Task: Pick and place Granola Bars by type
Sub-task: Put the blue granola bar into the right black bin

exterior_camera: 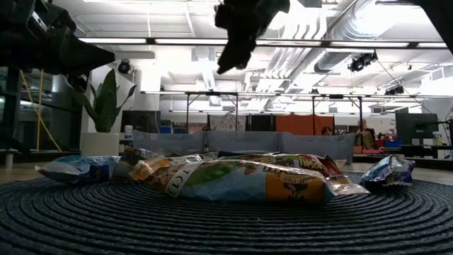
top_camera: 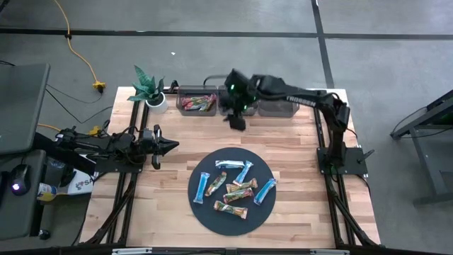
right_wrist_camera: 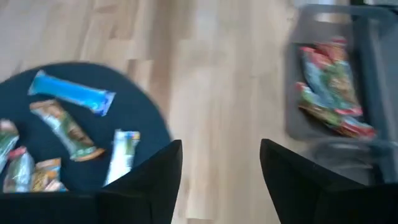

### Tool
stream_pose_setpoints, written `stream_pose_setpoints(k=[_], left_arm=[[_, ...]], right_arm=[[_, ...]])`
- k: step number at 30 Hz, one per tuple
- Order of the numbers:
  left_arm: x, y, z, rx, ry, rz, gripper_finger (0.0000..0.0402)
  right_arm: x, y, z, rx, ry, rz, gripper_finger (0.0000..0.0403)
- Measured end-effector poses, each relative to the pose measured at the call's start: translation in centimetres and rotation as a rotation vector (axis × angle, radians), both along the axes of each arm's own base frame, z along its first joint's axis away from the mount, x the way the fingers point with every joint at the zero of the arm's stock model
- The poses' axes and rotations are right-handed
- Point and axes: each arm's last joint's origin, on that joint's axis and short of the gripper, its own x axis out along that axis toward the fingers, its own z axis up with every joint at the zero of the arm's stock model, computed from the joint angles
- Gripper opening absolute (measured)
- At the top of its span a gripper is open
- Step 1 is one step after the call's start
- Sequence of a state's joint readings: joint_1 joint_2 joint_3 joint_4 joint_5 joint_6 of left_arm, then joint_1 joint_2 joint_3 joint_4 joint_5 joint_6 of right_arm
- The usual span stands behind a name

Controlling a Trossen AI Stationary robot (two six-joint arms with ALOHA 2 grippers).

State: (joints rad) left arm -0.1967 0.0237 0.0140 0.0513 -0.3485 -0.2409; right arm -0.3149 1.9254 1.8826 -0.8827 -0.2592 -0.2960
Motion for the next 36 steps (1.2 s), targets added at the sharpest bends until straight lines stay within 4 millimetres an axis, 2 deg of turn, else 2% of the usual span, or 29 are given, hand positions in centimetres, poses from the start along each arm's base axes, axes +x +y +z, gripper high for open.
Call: stream_pose_setpoints(k=[3, 7, 15, 20, 36], left_arm=[[0.0, 0.0, 0.0, 0.0, -0.001, 0.0, 0.0001], [0.0, 0.0, 0.0, 0.0, 0.0, 0.0, 0.0001], [0.0, 0.0, 0.0, 0.0, -0.001, 0.0, 0.0001], [0.0, 0.0, 0.0, 0.0, 0.0, 0.0, 0.0001], [0.0, 0.0, 0.0, 0.0, 0.0, 0.0, 0.0001]], right_arm=[[0.7, 3.2, -1.0, -0.096, 0.057, 0.04, 0.02], [1.0, 6.4, -3.4, -0.191, 0.152, -0.003, 0.02], [0.1, 11.1, -10.2, -0.07, 0.267, -0.046, 0.02], [-0.3, 12.2, -12.6, -0.033, 0.258, -0.076, 0.0199], [-1.2, 14.2, -16.1, 0.075, 0.208, -0.143, 0.0199]])
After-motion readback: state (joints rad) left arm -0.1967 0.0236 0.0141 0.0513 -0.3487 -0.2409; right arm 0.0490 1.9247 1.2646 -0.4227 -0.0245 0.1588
